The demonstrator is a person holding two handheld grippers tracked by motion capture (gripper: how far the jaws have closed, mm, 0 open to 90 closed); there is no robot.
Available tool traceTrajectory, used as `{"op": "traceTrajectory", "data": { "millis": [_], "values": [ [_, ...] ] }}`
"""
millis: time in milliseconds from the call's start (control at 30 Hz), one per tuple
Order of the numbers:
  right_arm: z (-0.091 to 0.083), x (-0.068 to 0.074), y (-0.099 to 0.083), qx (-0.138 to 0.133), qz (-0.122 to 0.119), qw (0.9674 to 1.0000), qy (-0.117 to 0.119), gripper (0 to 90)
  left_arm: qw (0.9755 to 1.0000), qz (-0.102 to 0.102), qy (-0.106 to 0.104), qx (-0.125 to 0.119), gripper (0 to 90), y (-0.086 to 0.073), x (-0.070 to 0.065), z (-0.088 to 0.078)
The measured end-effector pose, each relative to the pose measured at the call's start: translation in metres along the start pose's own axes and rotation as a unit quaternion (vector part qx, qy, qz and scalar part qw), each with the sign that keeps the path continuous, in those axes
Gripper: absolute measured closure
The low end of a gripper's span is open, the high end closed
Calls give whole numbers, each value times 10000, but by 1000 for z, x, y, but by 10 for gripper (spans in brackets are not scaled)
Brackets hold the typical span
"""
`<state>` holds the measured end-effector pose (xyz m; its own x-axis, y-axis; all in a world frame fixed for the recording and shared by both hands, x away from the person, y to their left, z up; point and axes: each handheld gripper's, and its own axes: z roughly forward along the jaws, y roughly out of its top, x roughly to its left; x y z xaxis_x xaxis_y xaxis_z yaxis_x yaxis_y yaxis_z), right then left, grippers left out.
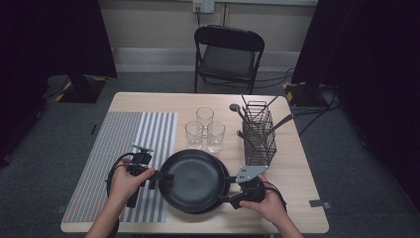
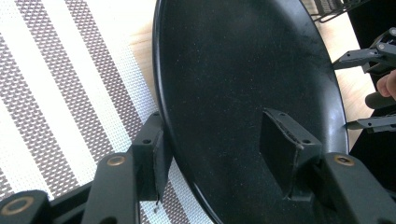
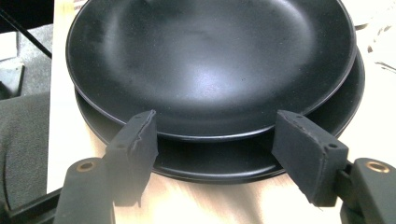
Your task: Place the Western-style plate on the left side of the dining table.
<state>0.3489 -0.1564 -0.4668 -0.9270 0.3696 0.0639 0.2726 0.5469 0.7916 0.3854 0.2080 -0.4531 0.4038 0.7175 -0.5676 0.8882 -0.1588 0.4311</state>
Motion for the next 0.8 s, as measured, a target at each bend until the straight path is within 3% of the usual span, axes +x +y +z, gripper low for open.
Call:
{"op": "traceTrajectory", "data": {
  "millis": [467,800],
  "values": [
    [4,-4,4,96,-30,9999,67,304,10000,-36,-28,-26,487,1,-1,-3],
    [9,-6,6,94,-42,9999,117,315,9998,-172,-100,-21,509,0,4,-3]
  ]
}}
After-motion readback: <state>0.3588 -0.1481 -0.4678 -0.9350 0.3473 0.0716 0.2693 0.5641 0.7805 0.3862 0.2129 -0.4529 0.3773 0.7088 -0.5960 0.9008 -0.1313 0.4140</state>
